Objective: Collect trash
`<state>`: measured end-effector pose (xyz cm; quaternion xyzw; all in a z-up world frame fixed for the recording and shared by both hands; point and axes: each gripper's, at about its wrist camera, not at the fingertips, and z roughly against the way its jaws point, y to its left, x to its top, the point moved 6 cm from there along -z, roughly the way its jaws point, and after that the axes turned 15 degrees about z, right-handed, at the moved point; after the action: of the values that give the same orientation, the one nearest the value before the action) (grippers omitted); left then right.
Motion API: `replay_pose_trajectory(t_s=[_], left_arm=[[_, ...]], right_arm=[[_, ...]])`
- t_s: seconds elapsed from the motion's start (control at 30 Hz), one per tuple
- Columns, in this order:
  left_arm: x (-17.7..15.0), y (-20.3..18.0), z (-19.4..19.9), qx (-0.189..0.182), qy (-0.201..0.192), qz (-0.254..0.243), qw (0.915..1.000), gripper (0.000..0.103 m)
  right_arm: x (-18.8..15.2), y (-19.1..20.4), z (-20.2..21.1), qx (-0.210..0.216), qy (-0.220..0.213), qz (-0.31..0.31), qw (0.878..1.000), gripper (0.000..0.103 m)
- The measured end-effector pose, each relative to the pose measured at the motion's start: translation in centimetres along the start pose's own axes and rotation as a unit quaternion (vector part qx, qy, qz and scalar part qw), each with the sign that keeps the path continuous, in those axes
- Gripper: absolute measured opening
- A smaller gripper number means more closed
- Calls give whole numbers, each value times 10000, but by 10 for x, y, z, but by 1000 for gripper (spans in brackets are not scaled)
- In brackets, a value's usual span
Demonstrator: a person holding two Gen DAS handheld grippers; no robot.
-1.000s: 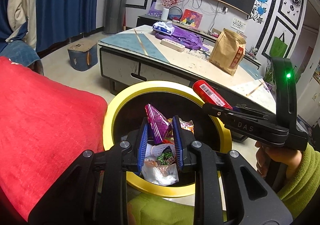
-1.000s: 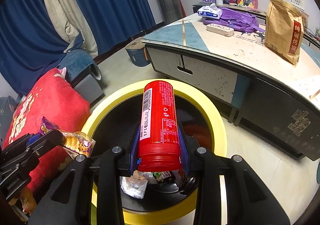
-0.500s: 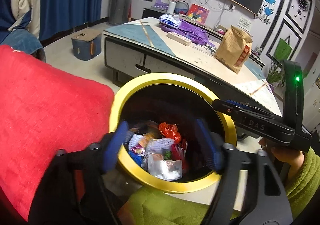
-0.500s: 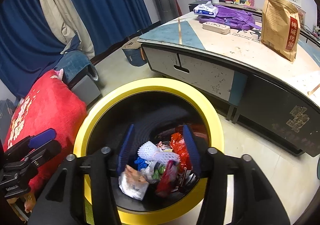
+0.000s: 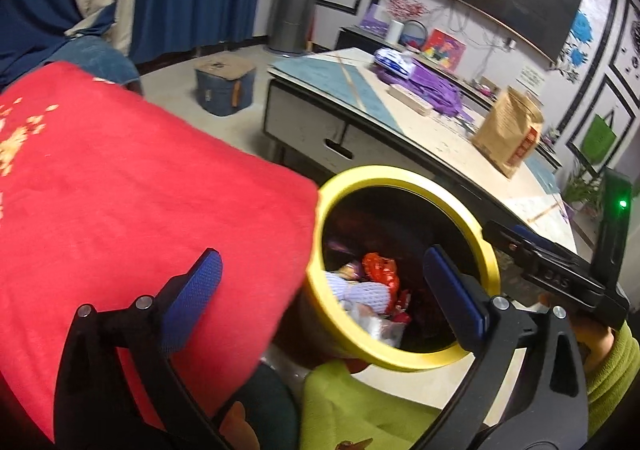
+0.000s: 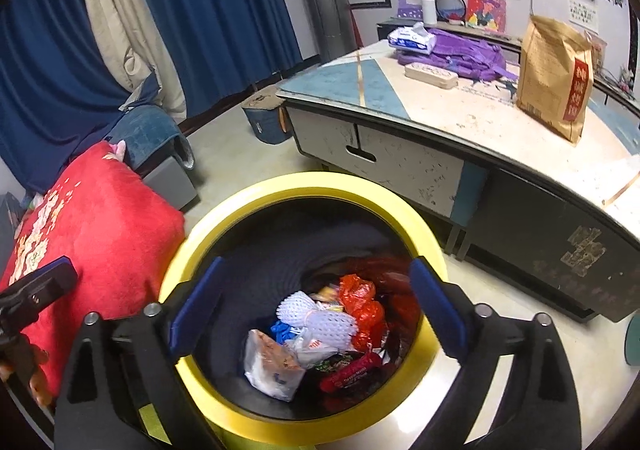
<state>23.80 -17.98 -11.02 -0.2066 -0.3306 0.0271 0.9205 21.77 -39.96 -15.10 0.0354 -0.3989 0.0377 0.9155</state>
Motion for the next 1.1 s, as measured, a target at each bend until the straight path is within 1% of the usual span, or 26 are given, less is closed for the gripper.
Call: replay_pose_trajectory(t_s=[0.13, 0.33, 0.47, 0.67, 0.87, 0.93, 1.0, 1.1], left_arm=[[7, 21, 23, 195, -213, 104, 9995, 92], [18, 60, 65, 616, -669, 308, 9954, 92], [25, 90, 95, 860, -972, 514, 9902, 92], [22, 119, 133, 1127, -1306, 568, 9834, 92], [5, 131, 168, 1261, -1643, 370, 9776, 92], [-5, 133, 178, 1335, -1757, 227, 9751, 92], [-14, 132, 190, 1327, -1915, 86, 9724, 92], [-24, 131, 205, 1291, -2116, 9, 9688, 92]], right_arm=[[8, 30, 7, 134, -68, 333, 9993, 96], [20, 96, 20, 410, -249, 1069, 9931, 97], [27, 138, 36, 646, -527, 1397, 9867, 97], [31, 189, 67, 923, -1010, 1680, 9762, 97], [27, 216, 104, 1036, -1511, 1796, 9665, 97], [26, 221, 117, 990, -1742, 1771, 9636, 97], [21, 222, 129, 890, -1956, 1649, 9626, 97], [16, 220, 143, 824, -2204, 1568, 9592, 97]])
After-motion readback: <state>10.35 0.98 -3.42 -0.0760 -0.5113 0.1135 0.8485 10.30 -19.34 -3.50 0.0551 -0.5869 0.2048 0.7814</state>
